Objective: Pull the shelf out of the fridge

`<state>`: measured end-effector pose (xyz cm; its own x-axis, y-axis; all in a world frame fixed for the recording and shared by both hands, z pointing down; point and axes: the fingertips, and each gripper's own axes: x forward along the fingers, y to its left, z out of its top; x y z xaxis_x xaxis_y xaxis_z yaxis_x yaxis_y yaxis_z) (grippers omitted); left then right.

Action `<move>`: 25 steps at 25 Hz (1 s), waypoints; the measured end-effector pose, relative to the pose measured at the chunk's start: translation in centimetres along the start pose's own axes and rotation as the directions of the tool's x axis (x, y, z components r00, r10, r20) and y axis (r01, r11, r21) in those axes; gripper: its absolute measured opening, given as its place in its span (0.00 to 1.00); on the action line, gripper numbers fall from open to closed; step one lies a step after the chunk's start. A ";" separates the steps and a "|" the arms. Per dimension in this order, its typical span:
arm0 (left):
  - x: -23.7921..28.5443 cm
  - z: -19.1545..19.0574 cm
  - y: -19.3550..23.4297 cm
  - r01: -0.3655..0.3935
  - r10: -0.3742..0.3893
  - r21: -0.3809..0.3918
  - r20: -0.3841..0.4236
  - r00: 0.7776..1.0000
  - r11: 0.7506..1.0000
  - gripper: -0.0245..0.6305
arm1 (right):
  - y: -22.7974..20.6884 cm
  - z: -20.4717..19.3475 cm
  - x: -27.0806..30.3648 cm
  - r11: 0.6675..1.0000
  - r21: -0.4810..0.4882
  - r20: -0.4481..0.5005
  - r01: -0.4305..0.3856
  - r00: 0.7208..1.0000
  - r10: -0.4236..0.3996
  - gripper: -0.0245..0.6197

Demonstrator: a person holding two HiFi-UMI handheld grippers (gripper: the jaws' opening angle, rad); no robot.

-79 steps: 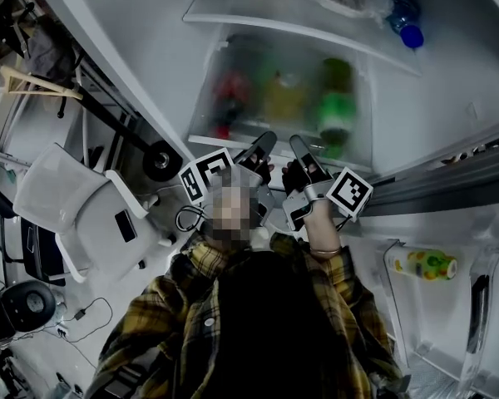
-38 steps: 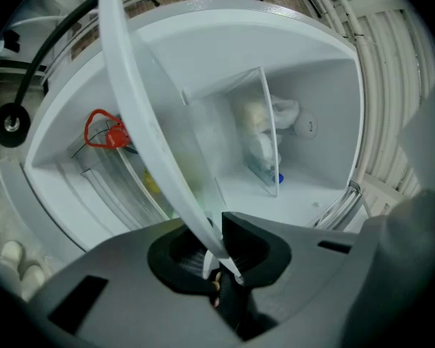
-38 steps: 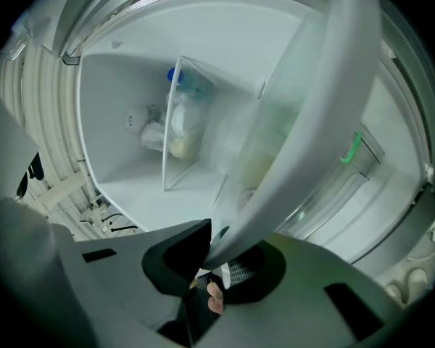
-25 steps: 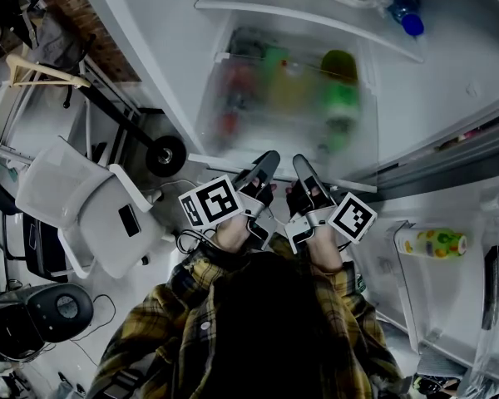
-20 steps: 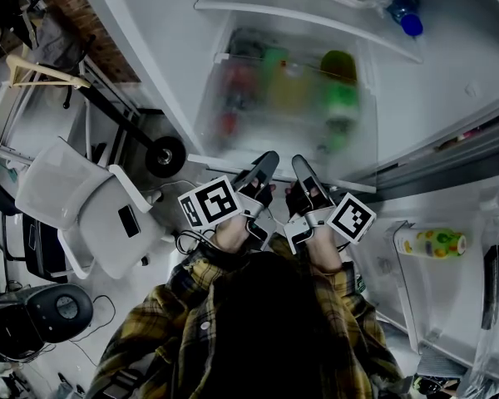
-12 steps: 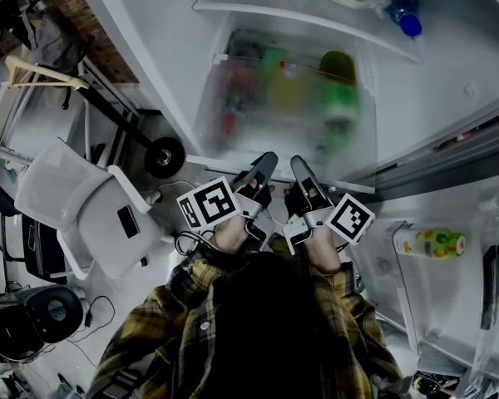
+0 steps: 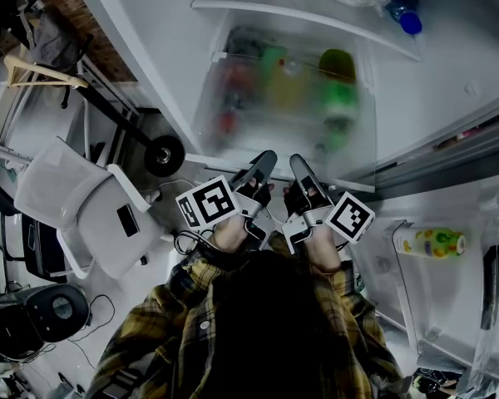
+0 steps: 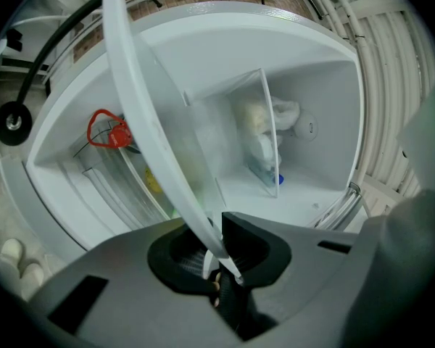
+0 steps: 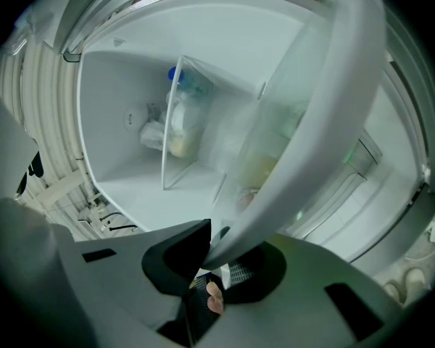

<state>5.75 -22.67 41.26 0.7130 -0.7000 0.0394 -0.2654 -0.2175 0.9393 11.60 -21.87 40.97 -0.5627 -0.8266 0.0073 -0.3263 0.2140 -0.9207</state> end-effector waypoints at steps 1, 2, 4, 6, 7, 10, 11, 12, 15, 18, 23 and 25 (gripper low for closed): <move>0.0 0.0 0.0 0.000 0.000 0.000 0.000 1.000 1.000 0.11 | 0.0 0.0 0.0 1.000 0.004 0.000 -0.001 1.000 0.001 0.13; 0.0 0.0 0.0 0.000 0.000 0.001 0.000 1.000 1.000 0.11 | 0.0 0.0 0.0 1.000 0.010 0.001 -0.003 1.000 0.003 0.13; 0.0 0.0 0.0 -0.001 0.001 0.001 0.000 1.000 1.000 0.11 | 0.0 0.0 0.0 1.000 0.020 0.002 -0.005 1.000 0.005 0.13; 0.0 0.0 0.0 -0.002 0.002 0.000 0.000 1.000 1.000 0.11 | 0.0 0.0 0.0 1.000 0.022 0.002 -0.005 1.000 0.005 0.13; 0.0 0.0 0.0 -0.002 0.002 0.000 0.000 1.000 1.000 0.11 | 0.0 0.0 0.0 1.000 0.022 0.002 -0.005 1.000 0.005 0.13; 0.0 0.0 0.0 -0.002 0.002 -0.002 0.000 1.000 1.000 0.11 | 0.0 0.0 0.0 1.000 0.024 0.002 -0.004 1.000 0.004 0.13; 0.0 0.0 0.0 -0.002 0.002 -0.002 0.000 1.000 1.000 0.11 | 0.0 0.0 0.0 1.000 0.021 0.002 -0.004 1.000 0.004 0.13; 0.0 0.0 0.0 -0.002 0.002 -0.003 0.000 1.000 1.000 0.11 | 0.0 0.0 0.0 1.000 0.019 0.002 -0.003 1.000 0.003 0.13; 0.0 0.0 0.0 -0.002 0.002 -0.003 0.002 1.000 1.000 0.11 | 0.0 0.0 0.0 1.000 0.016 0.001 0.000 1.000 0.000 0.13; 0.0 0.0 0.0 -0.001 0.001 -0.002 0.001 1.000 1.000 0.11 | 0.0 0.0 0.0 1.000 0.018 0.002 -0.001 1.000 0.001 0.13; 0.0 -0.1 0.1 -0.002 0.002 -0.003 0.003 1.000 1.000 0.11 | -0.1 -0.1 0.0 1.000 0.020 0.002 0.000 1.000 0.000 0.13; 0.0 -0.1 0.1 -0.002 0.002 -0.002 0.002 1.000 1.000 0.11 | 0.0 0.0 0.0 1.000 0.022 0.003 0.000 1.000 0.000 0.13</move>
<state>5.76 -22.64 41.33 0.7113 -0.7018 0.0405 -0.2653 -0.2147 0.9400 11.59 -21.86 41.00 -0.5606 -0.8280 0.0066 -0.3100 0.2025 -0.9289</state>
